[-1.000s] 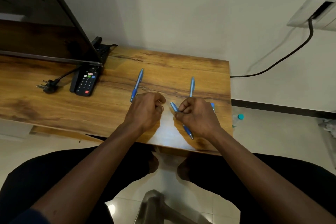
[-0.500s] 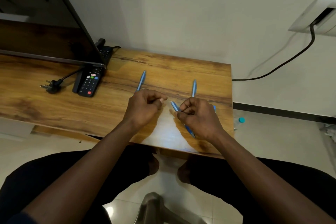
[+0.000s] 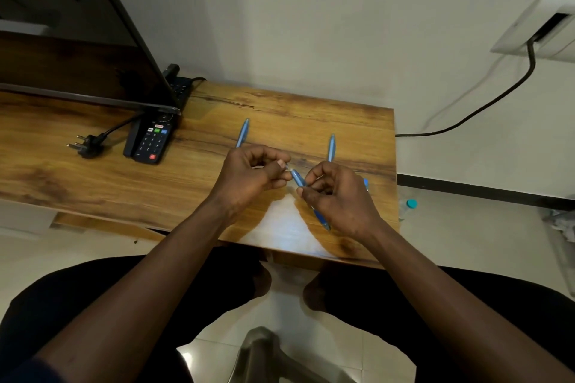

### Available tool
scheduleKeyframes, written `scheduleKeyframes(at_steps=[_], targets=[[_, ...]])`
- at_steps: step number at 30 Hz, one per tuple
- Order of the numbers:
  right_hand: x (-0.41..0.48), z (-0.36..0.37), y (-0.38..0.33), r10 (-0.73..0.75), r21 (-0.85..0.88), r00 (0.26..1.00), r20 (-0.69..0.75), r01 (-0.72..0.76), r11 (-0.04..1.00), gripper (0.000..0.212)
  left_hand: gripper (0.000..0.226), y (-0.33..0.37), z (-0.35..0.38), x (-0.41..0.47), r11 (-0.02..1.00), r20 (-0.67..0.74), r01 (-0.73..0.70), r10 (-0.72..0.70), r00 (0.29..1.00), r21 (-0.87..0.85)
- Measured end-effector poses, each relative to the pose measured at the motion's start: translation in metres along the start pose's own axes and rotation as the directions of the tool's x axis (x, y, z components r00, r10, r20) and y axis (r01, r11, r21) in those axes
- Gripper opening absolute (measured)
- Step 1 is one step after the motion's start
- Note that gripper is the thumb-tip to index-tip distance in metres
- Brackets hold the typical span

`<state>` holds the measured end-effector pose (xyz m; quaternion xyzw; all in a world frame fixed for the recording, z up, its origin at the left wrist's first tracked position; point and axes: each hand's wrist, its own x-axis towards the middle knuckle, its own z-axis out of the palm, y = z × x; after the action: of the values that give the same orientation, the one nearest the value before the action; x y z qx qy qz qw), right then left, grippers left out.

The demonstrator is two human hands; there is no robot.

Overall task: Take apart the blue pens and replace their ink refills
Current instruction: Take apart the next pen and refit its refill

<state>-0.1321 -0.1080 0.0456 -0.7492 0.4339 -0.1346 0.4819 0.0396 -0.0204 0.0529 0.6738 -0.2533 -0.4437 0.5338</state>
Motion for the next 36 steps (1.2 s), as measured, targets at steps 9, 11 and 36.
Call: scheduleKeyframes(at_steps=[9,11,36], targets=[[-0.0016,-0.0022,-0.0018,-0.024,-0.026,1.000,0.007,0.024,0.999,0.014,0.013,-0.0003,-0.0002,-0.0009,1.000,0.031,-0.019,0.018,0.999,0.012],[-0.0020,-0.0026,-0.0024,-0.022,-0.026,1.000,0.006,0.022,0.999,0.014,0.012,-0.0003,-0.0001,-0.0012,1.000,0.031,-0.021,0.021,0.999,0.007],[-0.0035,-0.0025,-0.0048,-0.041,0.067,0.998,-0.046,0.044,0.997,0.012,0.009,0.0008,0.0030,-0.0049,0.992,0.010,-0.126,0.126,0.992,0.005]])
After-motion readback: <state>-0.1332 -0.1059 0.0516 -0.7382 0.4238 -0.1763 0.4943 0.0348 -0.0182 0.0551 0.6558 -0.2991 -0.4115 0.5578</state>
